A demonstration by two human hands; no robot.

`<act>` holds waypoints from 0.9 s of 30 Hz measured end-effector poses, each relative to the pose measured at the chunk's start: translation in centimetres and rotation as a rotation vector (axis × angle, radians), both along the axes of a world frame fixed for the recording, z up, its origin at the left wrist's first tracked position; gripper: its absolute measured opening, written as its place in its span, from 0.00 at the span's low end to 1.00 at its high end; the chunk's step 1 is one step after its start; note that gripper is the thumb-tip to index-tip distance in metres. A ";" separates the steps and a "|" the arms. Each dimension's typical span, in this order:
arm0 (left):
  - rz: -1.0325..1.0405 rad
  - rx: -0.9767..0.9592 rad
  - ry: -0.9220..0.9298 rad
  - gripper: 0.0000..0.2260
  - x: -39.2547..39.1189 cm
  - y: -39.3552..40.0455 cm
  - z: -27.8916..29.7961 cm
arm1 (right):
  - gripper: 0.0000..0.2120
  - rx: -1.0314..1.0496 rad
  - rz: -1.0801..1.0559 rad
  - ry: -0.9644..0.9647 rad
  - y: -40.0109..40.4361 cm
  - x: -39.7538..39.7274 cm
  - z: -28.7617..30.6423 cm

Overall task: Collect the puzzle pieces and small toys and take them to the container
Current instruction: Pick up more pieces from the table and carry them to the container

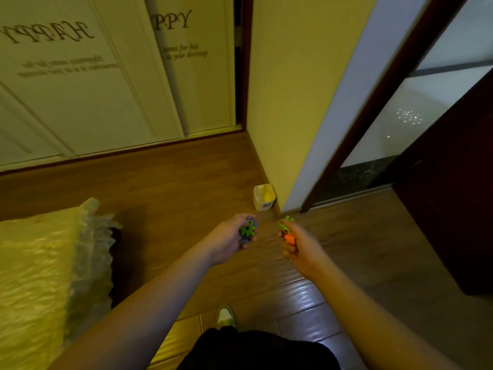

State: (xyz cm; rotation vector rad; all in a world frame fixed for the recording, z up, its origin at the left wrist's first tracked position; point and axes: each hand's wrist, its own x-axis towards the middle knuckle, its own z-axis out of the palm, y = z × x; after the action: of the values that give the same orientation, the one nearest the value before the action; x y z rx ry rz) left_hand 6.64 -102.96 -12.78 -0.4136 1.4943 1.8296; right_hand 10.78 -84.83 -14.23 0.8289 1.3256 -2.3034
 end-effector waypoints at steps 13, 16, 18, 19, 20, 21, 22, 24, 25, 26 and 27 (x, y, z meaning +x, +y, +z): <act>-0.057 0.077 0.029 0.12 -10.4 3.8 -1.8 | 0.08 -0.026 -0.032 -0.027 4.9 -8.5 -1.0; -0.068 0.032 0.049 0.09 -13.0 5.8 -2.0 | 0.08 0.023 -0.003 -0.045 6.4 -11.6 -2.0; -0.071 0.002 0.069 0.08 -14.9 7.5 -2.1 | 0.07 0.020 -0.001 -0.035 7.7 -13.9 -2.7; -0.068 -0.003 0.072 0.08 -15.8 8.1 -2.1 | 0.06 0.016 0.006 -0.032 8.3 -15.1 -3.0; -0.060 -0.007 0.070 0.09 -16.8 8.8 -2.1 | 0.06 0.019 0.019 -0.034 8.9 -16.2 -3.2; -0.052 -0.011 0.065 0.09 -17.7 9.3 -2.0 | 0.05 0.023 0.034 -0.041 9.5 -17.3 -3.2; -0.039 -0.016 0.057 0.10 -18.6 9.8 -1.9 | 0.05 0.026 0.048 -0.047 10.0 -18.3 -3.3; -0.002 -0.021 0.051 0.11 -20.0 10.6 -1.7 | 0.04 0.014 0.074 -0.047 10.8 -20.3 -3.4; 0.016 -0.027 0.054 0.10 -20.7 10.8 -1.7 | 0.04 0.000 0.082 -0.045 11.1 -21.3 -3.4; 0.030 -0.038 0.054 0.09 -21.2 11.0 -1.6 | 0.04 -0.016 0.090 -0.045 11.4 -22.4 -3.4; 0.043 -0.052 0.047 0.08 -21.7 11.1 -1.5 | 0.05 -0.032 0.101 -0.047 11.5 -23.4 -3.4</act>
State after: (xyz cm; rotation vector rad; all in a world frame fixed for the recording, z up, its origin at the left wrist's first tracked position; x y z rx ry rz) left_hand -15.07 -91.90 -14.27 -0.4342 1.5785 1.8489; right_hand -12.61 -73.33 -17.61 0.7826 1.2781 -2.2082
